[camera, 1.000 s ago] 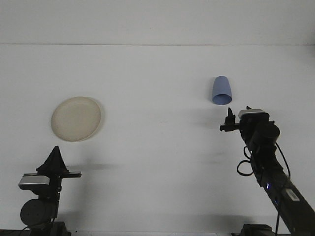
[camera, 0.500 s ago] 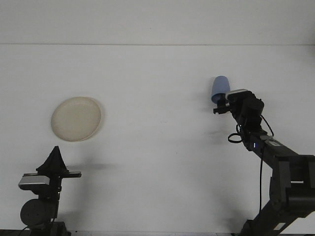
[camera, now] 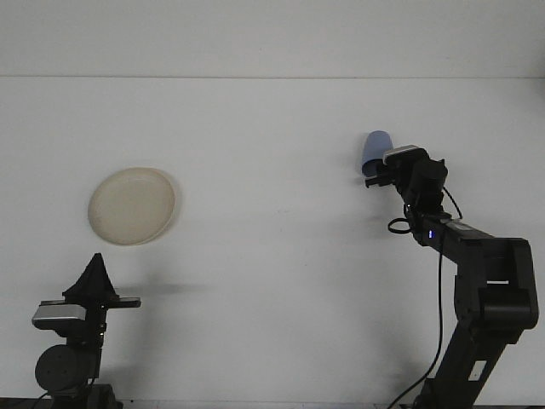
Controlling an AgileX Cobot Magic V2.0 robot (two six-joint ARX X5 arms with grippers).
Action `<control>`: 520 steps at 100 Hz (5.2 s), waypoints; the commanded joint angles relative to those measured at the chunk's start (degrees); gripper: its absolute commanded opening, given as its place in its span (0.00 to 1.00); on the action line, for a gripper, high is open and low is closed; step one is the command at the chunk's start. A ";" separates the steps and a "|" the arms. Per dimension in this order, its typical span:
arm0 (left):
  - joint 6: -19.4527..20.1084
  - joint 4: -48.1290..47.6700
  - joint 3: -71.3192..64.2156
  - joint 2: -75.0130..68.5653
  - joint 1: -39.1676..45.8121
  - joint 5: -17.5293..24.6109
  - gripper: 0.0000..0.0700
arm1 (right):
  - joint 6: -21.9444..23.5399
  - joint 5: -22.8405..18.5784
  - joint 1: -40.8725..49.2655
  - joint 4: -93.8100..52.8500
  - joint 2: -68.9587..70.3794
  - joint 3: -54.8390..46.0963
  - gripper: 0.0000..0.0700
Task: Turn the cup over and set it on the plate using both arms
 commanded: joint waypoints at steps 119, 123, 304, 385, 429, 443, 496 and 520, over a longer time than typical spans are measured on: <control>-0.15 0.57 -1.16 -0.07 0.00 -0.26 0.02 | 18.25 -17.77 2.84 -49.35 -42.86 1.84 0.00; -0.15 0.57 -1.16 -0.07 0.00 -0.24 0.02 | 17.62 -18.58 3.93 -53.70 -43.71 2.54 0.00; -15.91 1.36 -0.74 -0.07 0.00 -0.22 0.02 | 2.99 4.22 52.52 -110.09 -9.20 38.49 0.36; -17.81 -29.48 30.12 20.79 -0.02 21.16 0.02 | 7.30 4.07 27.17 -74.99 -60.63 10.05 0.35; -2.08 -48.17 52.98 49.88 -10.51 25.92 0.43 | 10.14 5.22 18.86 -57.92 -89.29 -25.24 0.35; 0.24 -53.07 57.59 57.11 -16.44 25.92 0.64 | 9.90 7.52 18.38 -57.24 -93.90 -30.58 0.35; 0.94 -57.70 69.29 79.36 -35.47 23.43 0.67 | 9.88 7.93 18.36 -56.43 -95.27 -31.06 0.35; 1.01 -57.42 71.43 86.88 -39.78 21.88 0.67 | 9.90 7.91 18.36 -56.43 -95.27 -31.06 0.35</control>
